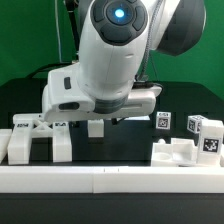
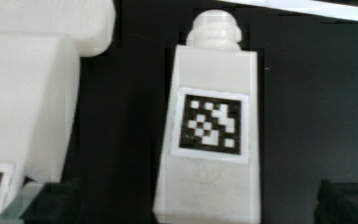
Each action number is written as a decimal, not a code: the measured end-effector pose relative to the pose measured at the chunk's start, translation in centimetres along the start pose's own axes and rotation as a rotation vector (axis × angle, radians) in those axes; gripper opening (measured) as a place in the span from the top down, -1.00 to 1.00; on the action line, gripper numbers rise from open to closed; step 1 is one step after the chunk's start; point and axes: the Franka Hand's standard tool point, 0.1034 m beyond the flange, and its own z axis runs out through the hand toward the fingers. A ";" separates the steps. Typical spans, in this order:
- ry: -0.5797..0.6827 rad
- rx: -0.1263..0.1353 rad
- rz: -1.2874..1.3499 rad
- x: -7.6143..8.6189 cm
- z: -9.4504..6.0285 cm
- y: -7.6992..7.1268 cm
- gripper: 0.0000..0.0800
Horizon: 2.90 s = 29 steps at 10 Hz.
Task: Assemble chair
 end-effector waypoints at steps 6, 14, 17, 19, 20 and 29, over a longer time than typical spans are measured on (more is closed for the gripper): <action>0.002 -0.003 -0.003 0.3 0.5 -0.2 -0.62; -0.012 -0.001 0.000 0.1 1.8 0.0 -0.32; -0.012 -0.001 0.001 0.1 1.8 0.0 0.27; -0.008 0.000 0.002 0.2 1.6 0.1 0.27; -0.004 -0.001 0.002 0.3 1.3 0.1 0.27; 0.019 0.009 0.060 -0.2 -4.4 -0.2 0.27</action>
Offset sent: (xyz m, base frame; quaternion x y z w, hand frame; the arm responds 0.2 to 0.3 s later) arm -0.0058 0.0080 -0.0017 0.0013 0.0103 0.0007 0.9999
